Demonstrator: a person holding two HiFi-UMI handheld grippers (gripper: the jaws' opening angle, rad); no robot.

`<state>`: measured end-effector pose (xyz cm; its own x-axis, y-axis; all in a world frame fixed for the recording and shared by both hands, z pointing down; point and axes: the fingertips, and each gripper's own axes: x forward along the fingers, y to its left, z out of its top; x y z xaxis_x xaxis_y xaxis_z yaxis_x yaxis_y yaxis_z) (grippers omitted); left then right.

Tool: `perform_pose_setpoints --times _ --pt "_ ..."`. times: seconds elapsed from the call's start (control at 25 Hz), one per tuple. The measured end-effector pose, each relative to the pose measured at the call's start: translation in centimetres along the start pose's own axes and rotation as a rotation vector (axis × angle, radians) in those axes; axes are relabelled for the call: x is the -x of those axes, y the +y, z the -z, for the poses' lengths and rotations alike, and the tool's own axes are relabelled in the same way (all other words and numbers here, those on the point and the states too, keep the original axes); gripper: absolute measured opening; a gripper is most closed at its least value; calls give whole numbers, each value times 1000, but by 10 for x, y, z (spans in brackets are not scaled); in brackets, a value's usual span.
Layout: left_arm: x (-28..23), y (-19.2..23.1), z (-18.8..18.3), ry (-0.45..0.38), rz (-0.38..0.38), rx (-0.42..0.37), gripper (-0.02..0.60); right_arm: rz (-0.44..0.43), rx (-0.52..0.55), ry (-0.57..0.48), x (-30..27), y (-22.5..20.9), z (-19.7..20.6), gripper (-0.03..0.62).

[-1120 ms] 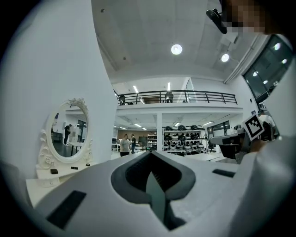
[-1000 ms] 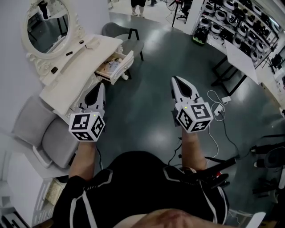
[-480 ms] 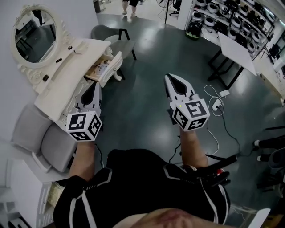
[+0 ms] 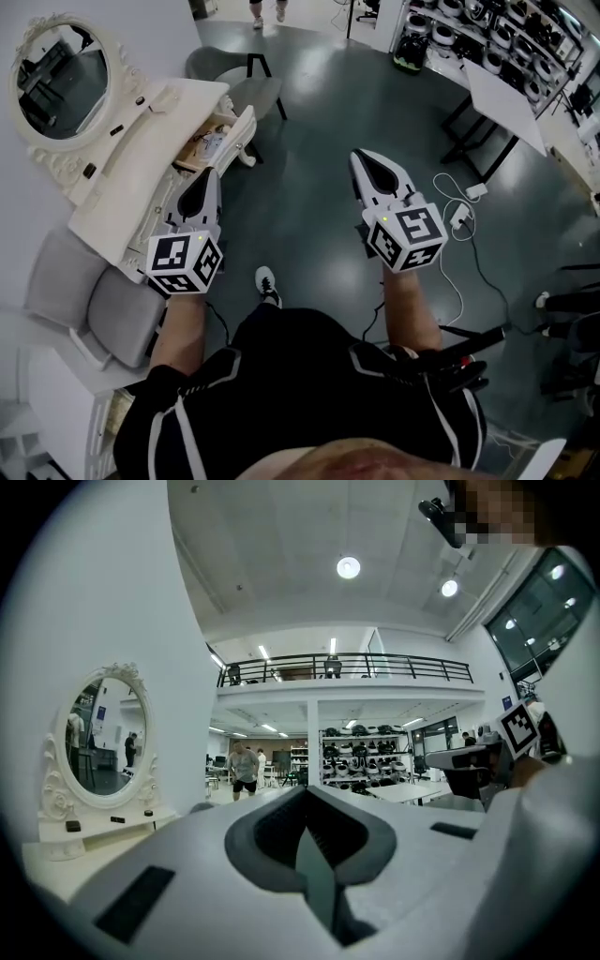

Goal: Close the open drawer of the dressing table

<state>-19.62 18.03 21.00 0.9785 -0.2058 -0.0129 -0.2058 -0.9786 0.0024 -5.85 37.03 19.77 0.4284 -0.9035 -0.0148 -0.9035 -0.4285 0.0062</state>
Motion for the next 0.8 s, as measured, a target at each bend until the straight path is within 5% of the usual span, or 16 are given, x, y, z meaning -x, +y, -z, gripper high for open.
perform_pose_setpoints --times 0.8 --pt "-127 157 16 22 3 20 3 -28 26 58 -222 -6 6 5"
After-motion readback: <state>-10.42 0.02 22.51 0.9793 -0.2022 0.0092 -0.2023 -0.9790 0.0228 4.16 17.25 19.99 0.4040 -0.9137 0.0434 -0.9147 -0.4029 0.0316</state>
